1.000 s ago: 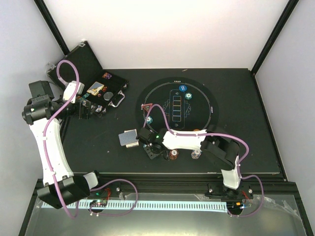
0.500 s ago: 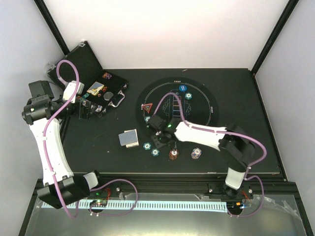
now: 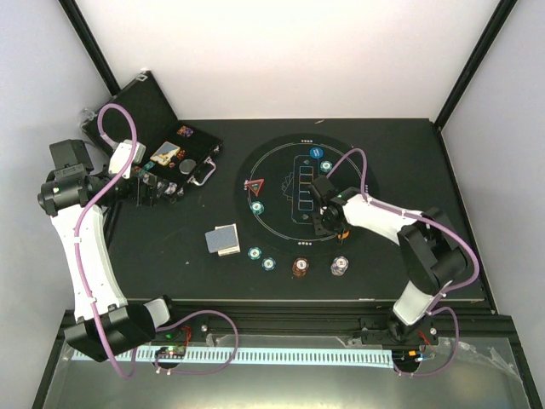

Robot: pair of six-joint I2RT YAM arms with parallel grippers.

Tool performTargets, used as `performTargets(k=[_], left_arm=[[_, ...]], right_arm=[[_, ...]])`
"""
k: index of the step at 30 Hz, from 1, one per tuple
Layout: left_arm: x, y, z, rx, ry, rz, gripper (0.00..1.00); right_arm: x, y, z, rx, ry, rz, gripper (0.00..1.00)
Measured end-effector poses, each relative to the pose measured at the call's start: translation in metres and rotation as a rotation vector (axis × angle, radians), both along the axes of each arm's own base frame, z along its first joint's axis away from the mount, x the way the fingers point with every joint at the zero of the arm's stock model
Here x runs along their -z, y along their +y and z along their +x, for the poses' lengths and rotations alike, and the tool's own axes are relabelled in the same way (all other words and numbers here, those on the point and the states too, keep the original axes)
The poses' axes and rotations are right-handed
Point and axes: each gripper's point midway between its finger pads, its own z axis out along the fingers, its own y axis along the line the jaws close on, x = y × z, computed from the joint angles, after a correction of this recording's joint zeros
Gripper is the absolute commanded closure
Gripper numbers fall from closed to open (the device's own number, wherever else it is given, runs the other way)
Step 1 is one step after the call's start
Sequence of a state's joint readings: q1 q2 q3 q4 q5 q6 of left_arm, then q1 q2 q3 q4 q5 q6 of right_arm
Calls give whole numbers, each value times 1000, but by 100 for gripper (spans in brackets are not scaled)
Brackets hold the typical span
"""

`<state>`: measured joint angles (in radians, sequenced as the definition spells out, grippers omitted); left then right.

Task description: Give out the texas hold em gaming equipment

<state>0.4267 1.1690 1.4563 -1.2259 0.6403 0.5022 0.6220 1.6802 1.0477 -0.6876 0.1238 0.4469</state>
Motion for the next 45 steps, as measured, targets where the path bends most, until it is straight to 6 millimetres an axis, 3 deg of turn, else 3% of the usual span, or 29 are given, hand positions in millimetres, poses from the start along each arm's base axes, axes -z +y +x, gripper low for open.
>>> performTargets(k=[11, 17, 20, 24, 29, 32, 35, 39, 45], left_arm=[[0, 0, 0, 0, 0, 0, 1], [0, 0, 0, 0, 0, 0, 1], [0, 0, 0, 0, 2, 0, 1], [1, 0, 1, 0, 3, -2, 1], [1, 0, 1, 0, 3, -1, 1], [1, 0, 1, 0, 3, -1, 1], [1, 0, 1, 0, 3, -2, 1], [1, 0, 1, 0, 3, -2, 1], [1, 0, 1, 0, 3, -1, 1]], right_arm=[[26, 3, 7, 5, 36, -5, 87], [26, 3, 10, 9, 39, 3, 49], [26, 4, 11, 3, 38, 2, 39], [15, 5, 13, -2, 22, 10, 31], [-29, 22, 15, -41, -67, 53, 26], [-60, 48, -1, -119, -126, 91, 21], [-72, 73, -27, -202, -135, 116, 17], [-62, 90, -59, -278, -89, 115, 16], [-36, 86, -94, -315, -7, 76, 19]])
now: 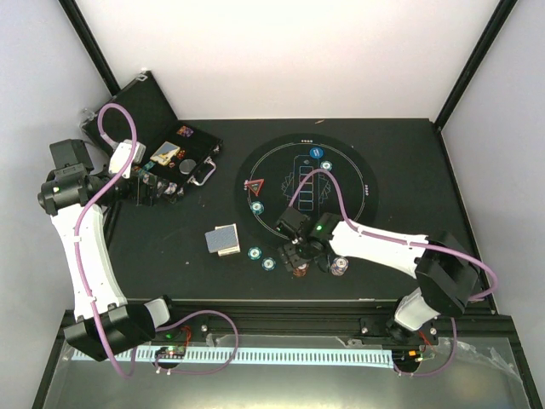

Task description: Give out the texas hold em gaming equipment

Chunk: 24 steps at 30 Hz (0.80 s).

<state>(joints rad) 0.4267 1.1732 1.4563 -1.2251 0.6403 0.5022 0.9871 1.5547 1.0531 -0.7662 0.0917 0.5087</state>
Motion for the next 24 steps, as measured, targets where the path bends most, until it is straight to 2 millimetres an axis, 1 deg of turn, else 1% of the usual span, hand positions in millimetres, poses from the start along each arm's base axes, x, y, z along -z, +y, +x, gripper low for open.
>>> performTargets(k=[4, 8, 13, 20, 24], left_arm=[[0, 0, 0, 0, 0, 0, 1], [0, 0, 0, 0, 0, 0, 1], [0, 0, 0, 0, 0, 0, 1], [-4, 0, 0, 0, -9, 4, 1], [-7, 0, 1, 0, -18, 8, 1]], right_arm=[[7, -1, -10, -4, 27, -8, 25], [10, 2, -14, -9, 40, -9, 32], [18, -3, -19, -15, 56, -34, 35], [24, -7, -21, -12, 66, -51, 45], [24, -7, -21, -14, 65, -52, 54]])
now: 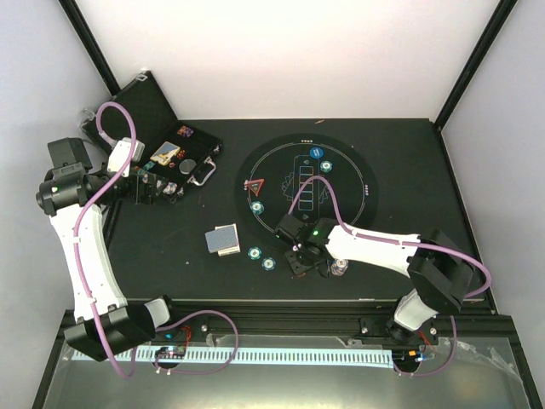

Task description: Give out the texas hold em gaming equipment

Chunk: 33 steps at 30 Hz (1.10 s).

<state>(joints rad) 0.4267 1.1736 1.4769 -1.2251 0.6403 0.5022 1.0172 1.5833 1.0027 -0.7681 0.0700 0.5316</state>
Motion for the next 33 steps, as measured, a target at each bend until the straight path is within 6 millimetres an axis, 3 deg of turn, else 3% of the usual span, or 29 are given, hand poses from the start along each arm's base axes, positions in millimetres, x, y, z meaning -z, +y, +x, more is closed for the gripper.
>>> performTargets(k=[12, 20, 23, 27, 33], left_arm=[[0, 0, 0, 0, 1, -1, 1], [0, 0, 0, 0, 1, 0, 1], [0, 0, 0, 0, 2, -1, 1], [2, 0, 1, 0, 6, -4, 1], [2, 1, 1, -1, 7, -3, 1]], right_arm=[[-4, -4, 2, 6, -10, -27, 66], [-33, 8, 15, 2, -60, -7, 70], [-47, 20, 25, -6, -86, 12, 70], [-57, 51, 46, -22, -116, 29, 72], [-42, 107, 88, -51, -139, 29, 74]])
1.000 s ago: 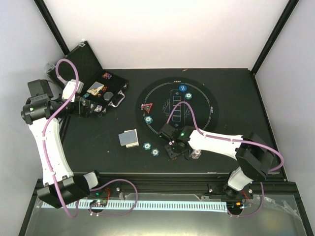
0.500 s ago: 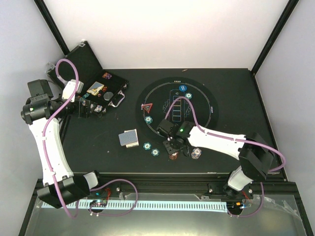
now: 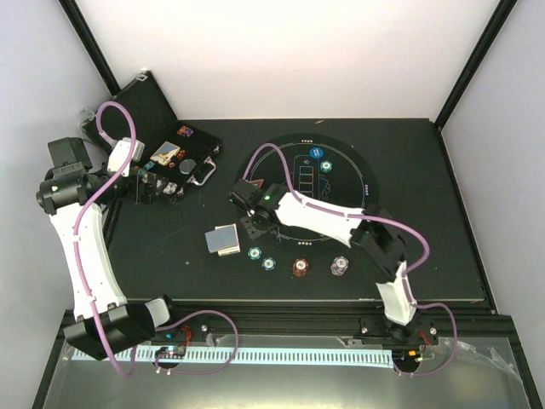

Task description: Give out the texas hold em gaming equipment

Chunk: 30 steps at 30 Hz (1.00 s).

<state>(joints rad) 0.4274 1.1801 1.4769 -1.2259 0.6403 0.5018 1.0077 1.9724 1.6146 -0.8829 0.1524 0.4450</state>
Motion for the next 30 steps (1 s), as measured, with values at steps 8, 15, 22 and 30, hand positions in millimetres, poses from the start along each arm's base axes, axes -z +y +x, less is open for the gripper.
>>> performTargets(k=[8, 15, 22, 30], left_arm=[[0, 0, 0, -1, 0, -1, 1], [0, 0, 0, -1, 0, -1, 1], [0, 0, 0, 0, -1, -2, 1], [0, 0, 0, 1, -2, -1, 1]], right_arm=[[40, -6, 70, 98, 22, -35, 74], [42, -25, 131, 196, 0, -18, 74], [62, -14, 155, 198, 3, -25, 73], [75, -6, 164, 205, 16, -15, 73]])
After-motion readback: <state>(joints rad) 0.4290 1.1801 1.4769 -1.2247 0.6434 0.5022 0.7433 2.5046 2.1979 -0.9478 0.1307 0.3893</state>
